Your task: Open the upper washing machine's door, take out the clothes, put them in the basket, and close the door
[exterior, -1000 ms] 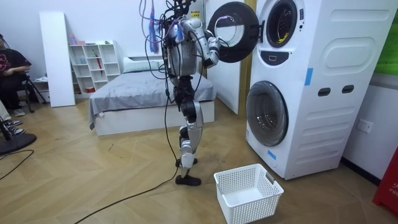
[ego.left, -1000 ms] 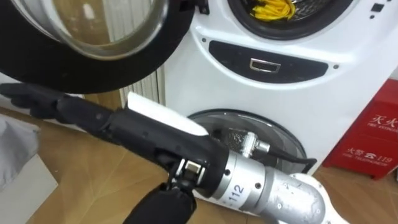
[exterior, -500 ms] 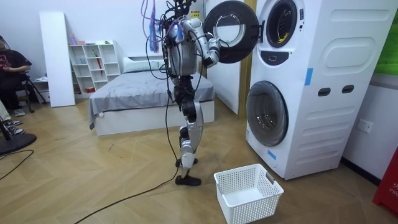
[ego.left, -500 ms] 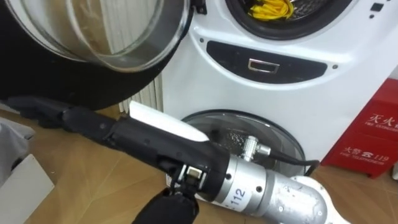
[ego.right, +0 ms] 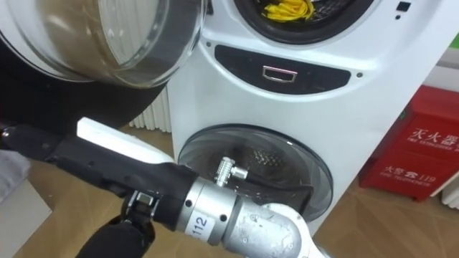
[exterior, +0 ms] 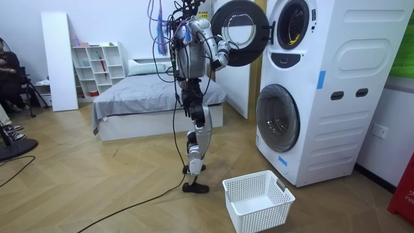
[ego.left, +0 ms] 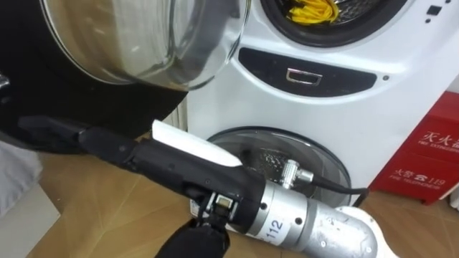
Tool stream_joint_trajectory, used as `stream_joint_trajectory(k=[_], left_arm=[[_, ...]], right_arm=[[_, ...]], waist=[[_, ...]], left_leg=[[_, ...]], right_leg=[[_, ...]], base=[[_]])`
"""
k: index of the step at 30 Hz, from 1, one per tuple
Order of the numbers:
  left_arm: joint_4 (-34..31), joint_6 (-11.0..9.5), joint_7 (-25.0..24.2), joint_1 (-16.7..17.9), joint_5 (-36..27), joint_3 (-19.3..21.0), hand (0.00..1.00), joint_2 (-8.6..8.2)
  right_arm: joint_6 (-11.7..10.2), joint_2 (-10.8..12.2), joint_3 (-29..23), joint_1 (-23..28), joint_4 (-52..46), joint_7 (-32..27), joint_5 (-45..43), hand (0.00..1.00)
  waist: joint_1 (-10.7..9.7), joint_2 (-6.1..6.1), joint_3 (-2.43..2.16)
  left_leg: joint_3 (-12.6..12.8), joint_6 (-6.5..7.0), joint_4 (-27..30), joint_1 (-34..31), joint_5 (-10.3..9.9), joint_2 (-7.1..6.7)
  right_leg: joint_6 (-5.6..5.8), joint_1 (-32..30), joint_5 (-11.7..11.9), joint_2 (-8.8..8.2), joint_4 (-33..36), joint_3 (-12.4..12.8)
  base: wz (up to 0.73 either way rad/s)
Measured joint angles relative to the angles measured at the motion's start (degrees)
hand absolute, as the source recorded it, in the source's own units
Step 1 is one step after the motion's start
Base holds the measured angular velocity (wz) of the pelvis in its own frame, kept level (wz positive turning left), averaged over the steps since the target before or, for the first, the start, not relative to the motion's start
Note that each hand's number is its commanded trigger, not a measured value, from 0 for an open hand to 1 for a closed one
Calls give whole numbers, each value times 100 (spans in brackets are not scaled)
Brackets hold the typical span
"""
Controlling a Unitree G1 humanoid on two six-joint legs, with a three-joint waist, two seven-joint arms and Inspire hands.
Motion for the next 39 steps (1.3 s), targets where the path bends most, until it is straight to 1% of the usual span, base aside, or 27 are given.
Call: stream_joint_trajectory(k=[5, 10, 14, 18, 19, 22, 26, 28, 30, 32, 35, 37, 39], left_arm=[[1, -2, 0, -40, 0, 0, 0, -3], [-2, -2, 103, -32, 2, 0, 0, -25], [3, -2, 149, -15, 8, 7, 0, -29], [19, -2, 217, -7, 10, 65, 0, -59], [19, 0, 219, -4, 10, 124, 0, -82], [30, 19, 219, 14, 12, 133, 0, -98], [31, 35, 212, 10, 22, 125, 0, -97], [33, 38, 210, 12, 15, 126, 0, -97], [39, 37, 212, 35, 13, 128, 0, -98], [37, 46, 213, 86, 11, 136, 0, -97], [-5, 45, 210, 95, 8, 257, 0, -93], [-8, 45, 210, 99, 8, 346, 0, -86], [-10, 46, 208, 99, 9, 354, 0, -64]], right_arm=[[-3, 2, -145, 4, 0, -5, -2, 0], [-12, -15, -148, 83, -3, -7, -1, 0], [-21, -21, -149, 84, -3, -10, 1, 0], [-28, -27, -182, 120, -3, -1, 4, 0], [-28, -26, -228, 215, -4, 0, 4, 0], [-27, -51, -341, 436, -3, 1, -6, 0], [-27, -206, -379, 616, 43, 35, -21, 0], [-24, -304, -436, 861, 50, 154, -206, 0], [-9, -330, -576, 1003, 50, 259, -444, 0], [-6, -351, -745, 1041, 122, 324, -653, 0], [-5, -405, -884, 1308, 235, 323, -752, 0], [17, -511, -895, 1543, 397, 375, -768, 0], [18, -603, -904, 1587, 633, 402, -775, 0]], waist=[[-30, 21, -4], [-62, 100, -17], [-116, 161, -9], [-126, 161, -9], [-124, 161, -9], [-123, 161, -8], [-159, 154, -12], [-180, 137, -15], [-224, 124, -15], [-342, 107, -9], [-381, 73, -27], [-418, 64, -30], [-477, 45, -35]], left_leg=[[7, 0, -1, 19, 0, 2], [1, 0, 0, 19, 0, 0], [-2, 0, -1, 37, 0, -1], [2, 0, -4, 50, 0, -3], [4, 0, -10, 74, 0, -8], [4, 0, -21, 139, 0, -18], [4, 0, -21, 154, 0, -21], [2, 0, -23, 136, 0, -25], [1, 0, -28, 134, 0, -28], [1, 0, -27, 135, 0, -29], [26, 0, -28, 142, 0, -29], [85, 0, -28, 147, 0, -28], [90, 0, -27, 145, 0, -27]], right_leg=[[0, 11, 0, 0, 9, 15], [0, 13, 0, 0, 14, 14], [0, 24, 0, 0, 18, 16], [0, 30, 0, 2, 9, 34], [0, 50, 0, 2, 4, 50], [0, 105, 0, 8, -54, 119], [0, 125, 0, 16, -79, 144], [0, 125, 0, 15, -81, 149], [1, 140, 0, 13, -82, 149], [1, 158, 0, 11, -89, 144], [2, 171, -1, 9, -98, 147], [3, 170, -1, 4, -99, 160], [3, 167, -1, 3, -99, 159]], base=[[0], [0], [0], [0], [0], [0], [0], [0], [0], [0], [0], [-4], [0]])
